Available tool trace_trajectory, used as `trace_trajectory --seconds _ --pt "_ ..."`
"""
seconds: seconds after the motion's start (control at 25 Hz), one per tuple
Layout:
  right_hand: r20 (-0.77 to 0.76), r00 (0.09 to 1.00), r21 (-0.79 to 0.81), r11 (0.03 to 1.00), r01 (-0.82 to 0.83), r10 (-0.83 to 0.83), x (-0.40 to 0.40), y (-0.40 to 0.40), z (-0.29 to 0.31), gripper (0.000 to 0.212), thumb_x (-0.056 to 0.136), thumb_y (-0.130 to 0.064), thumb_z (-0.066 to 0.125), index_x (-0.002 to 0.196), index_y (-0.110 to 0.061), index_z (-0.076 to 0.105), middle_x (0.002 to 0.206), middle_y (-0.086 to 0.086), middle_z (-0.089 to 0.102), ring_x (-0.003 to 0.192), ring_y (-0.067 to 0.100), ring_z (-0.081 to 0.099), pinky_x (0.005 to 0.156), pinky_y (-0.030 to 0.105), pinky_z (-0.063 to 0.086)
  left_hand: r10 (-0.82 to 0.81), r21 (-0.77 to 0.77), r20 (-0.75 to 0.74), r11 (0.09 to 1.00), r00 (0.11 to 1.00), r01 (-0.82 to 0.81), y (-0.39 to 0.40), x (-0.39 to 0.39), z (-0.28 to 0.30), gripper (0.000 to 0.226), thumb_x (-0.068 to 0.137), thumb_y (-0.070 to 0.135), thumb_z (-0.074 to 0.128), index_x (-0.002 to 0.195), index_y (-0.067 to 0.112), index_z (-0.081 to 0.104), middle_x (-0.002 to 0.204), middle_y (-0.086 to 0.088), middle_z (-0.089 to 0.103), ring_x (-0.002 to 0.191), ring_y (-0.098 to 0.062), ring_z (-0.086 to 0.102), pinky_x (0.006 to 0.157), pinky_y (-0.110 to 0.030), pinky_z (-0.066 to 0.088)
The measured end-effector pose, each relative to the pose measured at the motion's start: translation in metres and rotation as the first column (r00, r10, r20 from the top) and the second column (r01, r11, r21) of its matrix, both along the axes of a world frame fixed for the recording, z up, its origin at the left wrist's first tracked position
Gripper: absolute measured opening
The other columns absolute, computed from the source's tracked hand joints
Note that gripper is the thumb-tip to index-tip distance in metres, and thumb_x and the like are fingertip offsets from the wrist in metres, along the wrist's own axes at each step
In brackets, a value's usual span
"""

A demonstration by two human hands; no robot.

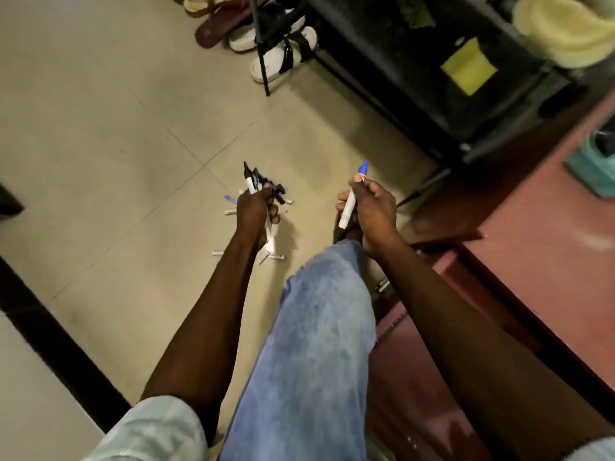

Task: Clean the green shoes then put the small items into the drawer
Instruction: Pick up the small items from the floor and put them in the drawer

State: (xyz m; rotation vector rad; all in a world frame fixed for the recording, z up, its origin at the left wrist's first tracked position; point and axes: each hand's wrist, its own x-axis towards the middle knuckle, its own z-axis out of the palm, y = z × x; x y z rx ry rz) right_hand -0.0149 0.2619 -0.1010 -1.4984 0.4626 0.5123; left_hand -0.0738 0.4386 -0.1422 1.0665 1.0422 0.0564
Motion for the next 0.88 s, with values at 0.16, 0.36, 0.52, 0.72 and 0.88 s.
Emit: trace_trajectory --seconds 0.16,0.36,0.52,0.72,0.88 --pt "0.060 0.997 0.026 0.999 0.038 -0.039 -0.034 -0.061 0.084 0.019 0.100 -0.025 0.053 0.100 -0.006 0.059 0.070 0.011 0.064 0.044 0.011 0.060 0.047 0.019 0.048 -0.240 -0.149 0.230 0.949 0.943 0.278 -0.065 0.024 0.125 0.020 0.097 0.004 0.043 0.082 0.006 0.056 0.066 -0.009 0.066 0.060 -0.021 0.067 0.054 -0.030 0.057" --pt "0.004 0.996 0.079 0.993 0.086 -0.087 -0.106 -0.161 0.154 0.020 0.101 -0.019 0.048 0.108 -0.004 0.059 0.083 0.013 0.070 0.065 0.023 0.068 0.060 0.030 0.055 -0.537 -0.187 0.305 0.776 0.787 0.602 -0.182 -0.010 0.225 0.017 0.098 -0.003 0.039 0.094 0.001 0.055 0.073 -0.017 0.068 0.060 -0.026 0.069 0.058 -0.035 0.060" --pt "-0.146 0.977 0.004 0.988 0.156 -0.153 -0.160 -0.216 0.131 0.015 0.100 -0.010 0.046 0.103 -0.001 0.058 0.084 0.016 0.068 0.058 0.021 0.067 0.048 0.024 0.053 -0.772 -0.237 0.105 0.593 0.627 0.770 -0.253 -0.051 0.208 0.015 0.094 -0.008 0.043 0.096 -0.004 0.057 0.084 -0.021 0.072 0.069 -0.028 0.072 0.068 -0.040 0.061" --pt "-0.374 0.907 -0.127 0.979 0.157 -0.194 -0.192 -0.238 0.043 0.004 0.097 -0.008 0.053 0.097 -0.004 0.055 0.074 0.013 0.059 0.059 0.020 0.059 0.053 0.029 0.050 -0.778 -0.238 -0.058 0.620 0.626 0.748 -0.267 -0.059 0.176 0.022 0.098 -0.006 0.034 0.087 0.002 0.050 0.079 -0.017 0.065 0.066 -0.024 0.068 0.056 -0.032 0.058" --pt "-0.419 0.896 -0.306 0.952 0.010 -0.144 -0.196 -0.230 -0.001 0.010 0.084 -0.008 0.070 0.089 -0.003 0.064 0.079 0.017 0.061 0.067 0.028 0.061 0.059 0.033 0.051 -0.720 -0.175 -0.133 0.693 0.681 0.699 -0.256 -0.048 0.157 0.025 0.100 -0.002 0.032 0.083 0.001 0.048 0.084 -0.016 0.060 0.068 -0.023 0.063 0.052 -0.029 0.056"
